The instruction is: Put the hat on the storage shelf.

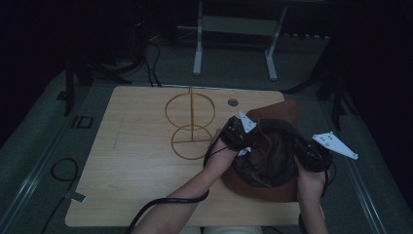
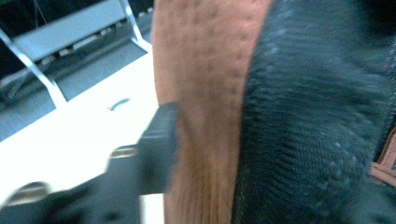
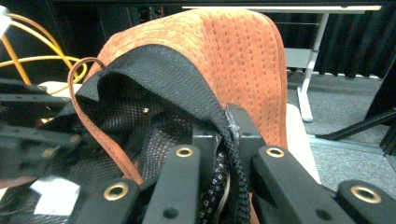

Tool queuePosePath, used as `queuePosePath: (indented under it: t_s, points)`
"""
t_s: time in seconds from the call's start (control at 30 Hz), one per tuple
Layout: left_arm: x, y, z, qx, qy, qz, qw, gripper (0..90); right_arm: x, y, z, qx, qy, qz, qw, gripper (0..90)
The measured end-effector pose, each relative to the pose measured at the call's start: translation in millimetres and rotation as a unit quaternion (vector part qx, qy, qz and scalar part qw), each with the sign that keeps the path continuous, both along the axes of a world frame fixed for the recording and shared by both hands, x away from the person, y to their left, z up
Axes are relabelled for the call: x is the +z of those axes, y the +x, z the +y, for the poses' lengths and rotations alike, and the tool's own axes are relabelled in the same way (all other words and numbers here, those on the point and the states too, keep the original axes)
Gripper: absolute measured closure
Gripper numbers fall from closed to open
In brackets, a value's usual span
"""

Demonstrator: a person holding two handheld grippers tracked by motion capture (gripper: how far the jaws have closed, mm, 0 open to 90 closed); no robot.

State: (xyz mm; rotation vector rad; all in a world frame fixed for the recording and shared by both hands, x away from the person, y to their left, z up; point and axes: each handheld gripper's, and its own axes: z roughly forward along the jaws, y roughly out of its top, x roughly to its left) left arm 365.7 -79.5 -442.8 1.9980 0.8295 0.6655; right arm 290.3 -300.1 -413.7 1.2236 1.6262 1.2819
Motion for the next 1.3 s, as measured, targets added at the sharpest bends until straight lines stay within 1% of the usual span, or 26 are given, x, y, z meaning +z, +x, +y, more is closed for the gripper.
queuePosePath:
  t_s: [0.03,0.1,0.13,0.17,0.2,0.27,0.33,0.37,0.43,0.5,0.53,0.57,0.63,0.73,0.77,0.8,0.83,0.87,0.97,1.0,1.07,1.17,1.2,1.23,1.27,1.3]
  points:
    - [-0.8,1.6,1.0,-0.001,-0.005,0.009,0.9999,68.2,-0.1,-0.4,1.2,0.002,-0.002,0.001,1.0,83.5]
    - [-0.9,3.2,2.0,-0.001,-0.016,0.015,0.9998,78.6,-1.6,-1.2,4.3,0.004,-0.006,0.002,1.0,83.5]
    - [-0.5,3.1,2.0,-0.001,-0.015,0.011,0.9998,83.3,-3.3,-1.8,6.2,0.002,-0.009,0.002,1.0,83.5]
    - [0.1,2.4,2.1,0.002,-0.016,0.003,0.9999,85.1,-4.4,-2.2,6.7,0.003,-0.008,0.002,1.0,83.5]
    - [1.1,2.3,2.6,0.002,-0.019,0.001,0.9998,86.0,-5.7,-3.1,6.8,0.003,-0.007,0.003,1.0,83.4]
    - [3.6,1.0,3.0,0.002,-0.01,-0.014,0.9998,86.6,-8.0,-5.0,6.1,0.002,-0.008,0.002,1.0,82.9]
    - [7.1,-1.5,3.8,0.003,-0.01,-0.024,0.9996,87.0,-10.2,-8.1,3.9,0.003,-0.008,0.003,1.0,82.6]
    - [9.0,-2.7,4.0,0.001,-0.005,-0.03,0.9995,87.0,-11.2,-10.0,3.0,0.004,-0.007,0.003,1.0,82.5]
    - [12.8,-5.6,4.9,0.0,-0.005,-0.043,0.9991,87.1,-12.7,-15.1,3.3,0.006,-0.011,0.002,0.9999,82.4]
    - [17.0,-8.0,5.6,-0.001,-0.005,-0.055,0.9985,87.2,-13.9,-20.0,4.4,0.005,-0.022,-0.003,0.9997,81.4]
    - [18.5,-8.8,5.9,-0.001,-0.006,-0.058,0.9983,87.2,-14.9,-22.0,4.1,0.01,-0.022,-0.004,0.9997,79.4]
    - [20.5,-9.5,6.7,-0.003,-0.005,-0.06,0.9982,87.2,-15.3,-23.0,3.5,0.013,-0.021,-0.003,0.9997,77.1]
    - [23.9,-10.5,8.5,-0.005,-0.01,-0.064,0.9979,87.3,-15.8,-25.9,1.8,0.019,-0.016,-0.002,0.9997,68.4]
    - [29.1,-11.1,11.6,-0.003,-0.014,-0.071,0.9974,87.3,-12.9,-31.6,-1.4,0.048,-0.006,0.002,0.9989,51.1]
    - [31.7,-11.5,13.5,0.002,-0.015,-0.079,0.9968,87.3,-11.4,-33.8,-2.9,0.064,0.001,0.005,0.9979,47.7]
    - [32.5,-11.6,14.7,0.003,-0.017,-0.082,0.9965,87.3,-8.1,-40.7,-5.7,0.075,0.007,-0.004,0.9972,44.5]
    - [33.0,-12.0,15.6,0.004,-0.019,-0.087,0.996,87.3,-6.3,-43.4,-7.8,0.081,0.011,-0.006,0.9966,40.2]
    - [33.4,-12.6,16.5,0.003,-0.022,-0.092,0.9955,87.2,-4.5,-45.8,-10.6,0.088,0.018,-0.007,0.996,38.4]
    - [34.1,-16.3,19.1,-0.006,-0.026,-0.106,0.994,87.2,0.5,-51.9,-20.9,0.092,0.024,-0.016,0.9953,37.4]
    - [34.4,-18.1,20.4,-0.007,-0.029,-0.112,0.9932,87.2,1.8,-53.1,-25.0,0.091,0.022,-0.018,0.9955,37.3]
    - [35.3,-20.9,23.7,-0.017,-0.04,-0.117,0.9922,87.2,3.4,-53.7,-35.0,0.082,0.017,-0.019,0.9963,37.4]
    - [35.8,-24.6,30.3,-0.034,-0.049,-0.12,0.9909,87.2,4.1,-54.1,-51.4,0.066,0.016,-0.015,0.9976,41.3]
    - [35.7,-25.3,32.7,-0.038,-0.056,-0.117,0.9908,87.2,3.9,-54.1,-56.2,0.061,0.015,-0.014,0.998,41.6]
    - [35.5,-26.4,35.2,-0.048,-0.062,-0.119,0.9898,87.2,3.5,-53.8,-60.8,0.055,0.013,-0.011,0.9983,42.0]
    - [35.3,-28.0,37.7,-0.058,-0.063,-0.124,0.9885,87.2,2.7,-52.8,-65.0,0.052,0.011,-0.007,0.9985,42.0]
    - [35.3,-29.5,39.6,-0.061,-0.062,-0.128,0.988,87.2,1.8,-51.7,-68.7,0.049,0.01,-0.004,0.9987,42.0]
